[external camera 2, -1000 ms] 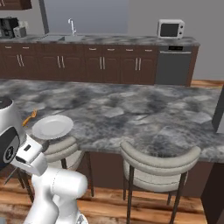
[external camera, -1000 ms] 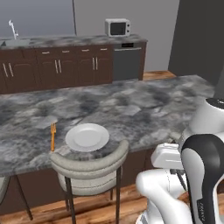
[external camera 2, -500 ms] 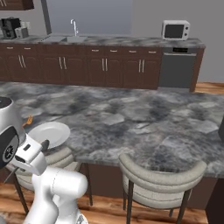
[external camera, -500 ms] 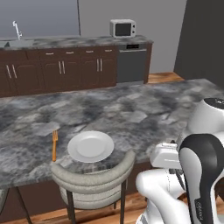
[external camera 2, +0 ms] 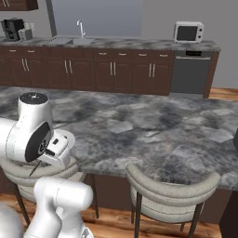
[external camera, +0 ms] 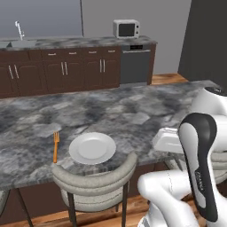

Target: Take the fork and place it on the left side of the plate. Then take the spoon and place it on the right side of the plate. Make sure they're directly next to the plate.

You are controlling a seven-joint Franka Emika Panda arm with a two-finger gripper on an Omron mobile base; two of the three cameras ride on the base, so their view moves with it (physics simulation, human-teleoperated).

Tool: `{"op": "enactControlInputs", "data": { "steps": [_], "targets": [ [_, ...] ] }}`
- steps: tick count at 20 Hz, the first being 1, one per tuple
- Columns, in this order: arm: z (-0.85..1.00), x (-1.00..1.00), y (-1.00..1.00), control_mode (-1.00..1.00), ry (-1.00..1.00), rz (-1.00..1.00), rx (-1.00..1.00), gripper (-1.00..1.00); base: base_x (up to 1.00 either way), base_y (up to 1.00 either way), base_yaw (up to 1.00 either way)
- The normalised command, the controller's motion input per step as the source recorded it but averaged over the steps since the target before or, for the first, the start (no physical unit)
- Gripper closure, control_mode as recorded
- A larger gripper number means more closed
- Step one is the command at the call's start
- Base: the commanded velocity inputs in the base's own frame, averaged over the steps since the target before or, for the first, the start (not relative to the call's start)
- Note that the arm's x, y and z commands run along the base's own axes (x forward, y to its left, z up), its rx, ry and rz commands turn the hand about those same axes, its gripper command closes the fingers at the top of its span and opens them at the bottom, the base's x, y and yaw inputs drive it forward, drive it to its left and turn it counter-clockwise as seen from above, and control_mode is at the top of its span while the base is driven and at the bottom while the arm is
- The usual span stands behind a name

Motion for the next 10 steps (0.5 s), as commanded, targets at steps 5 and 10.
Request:
{"op": "enactControlInputs", "data": {
  "steps": [5,10],
  "targets": [
    [0.00,0.99,-0.31,-1.00,0.00,0.04,0.08,1.00,0.00,0.00,0.00],
    [-0.12,0.74,-0.02,-1.00,0.00,0.01,0.01,1.00,0.00,0.00,0.00]
  ]
}}
